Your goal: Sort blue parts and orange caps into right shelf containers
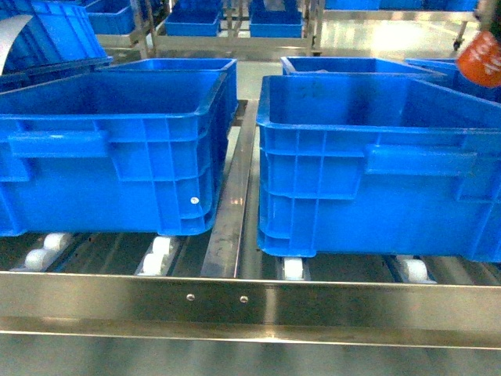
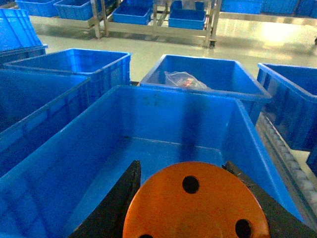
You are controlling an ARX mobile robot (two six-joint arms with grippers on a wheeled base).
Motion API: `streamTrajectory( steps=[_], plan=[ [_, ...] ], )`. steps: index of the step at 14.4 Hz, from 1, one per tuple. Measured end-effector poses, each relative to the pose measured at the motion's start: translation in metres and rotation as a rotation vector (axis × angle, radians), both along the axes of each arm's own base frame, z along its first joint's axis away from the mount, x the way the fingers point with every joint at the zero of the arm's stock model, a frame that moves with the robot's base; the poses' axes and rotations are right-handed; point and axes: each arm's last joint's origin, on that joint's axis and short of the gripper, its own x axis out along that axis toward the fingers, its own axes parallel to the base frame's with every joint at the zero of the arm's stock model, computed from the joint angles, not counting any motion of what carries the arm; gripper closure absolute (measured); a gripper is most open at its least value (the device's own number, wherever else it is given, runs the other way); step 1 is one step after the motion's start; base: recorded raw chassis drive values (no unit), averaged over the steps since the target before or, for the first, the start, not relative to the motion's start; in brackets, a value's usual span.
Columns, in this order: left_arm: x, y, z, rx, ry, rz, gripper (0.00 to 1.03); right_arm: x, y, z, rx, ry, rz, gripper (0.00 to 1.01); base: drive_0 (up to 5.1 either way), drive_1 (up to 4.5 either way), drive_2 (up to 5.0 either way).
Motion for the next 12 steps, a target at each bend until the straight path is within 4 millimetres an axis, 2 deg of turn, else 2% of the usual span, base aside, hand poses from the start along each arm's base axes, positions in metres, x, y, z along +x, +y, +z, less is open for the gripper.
streamTrajectory(
  steps=[1,2,3,4,5,6,8,9,10,12],
  plan=[
    [0.000,0.000,0.000,0.000,0.000,0.000,0.59,0.025,0.008,-0.002,0.011,0.036,0.011,0.54,0.0,0.00,0.0],
    [0.000,0.000,0.000,0.000,0.000,0.000,0.59,0.040,0.013,-0.005,0.009,0.049,0.006,0.45,0.0,0.00,0.0],
    [0.000,0.000,0.000,0.000,0.000,0.000,0.59,0.047,0.017,-0.011,0.000,0.070,-0.006,0.33,0.0,0.00,0.0],
    [0.000,0.000,0.000,-0.001,-0.001,0.000,0.59,0.038,0.018,-0.013,-0.014,0.071,-0.030,0.20,0.0,0.00,0.0],
    [0.000,0.000,0.000,0.000,-0.001,0.000,0.59,0.016,0.013,-0.007,-0.020,0.061,-0.030,0.05,0.0,0.00,0.0],
    [0.000,0.000,0.000,-0.001,-0.001,0.000,0.59,-0.007,0.007,-0.003,-0.017,0.061,-0.021,0.02,0.0,0.00,0.0],
    [0.000,0.000,0.000,0.000,-0.001,0.000,0.59,-0.055,0.000,-0.017,-0.026,0.140,0.023,0.03,0.0,0.00,0.0],
    [0.002,-0.002,-0.002,0.039,0.124,0.058,0.59,-0.072,-0.002,-0.026,-0.039,0.157,0.041,0.03,0.0,0.00,0.0],
    [0.014,-0.004,0.010,0.071,0.203,0.126,0.59,-0.073,-0.002,-0.024,-0.043,0.145,0.043,0.03,0.0,0.00,0.0],
    [0.050,-0.011,0.035,0.045,0.124,0.090,0.59,-0.073,-0.002,-0.023,-0.046,0.140,0.046,0.03,0.0,0.00,0.0]
  ],
)
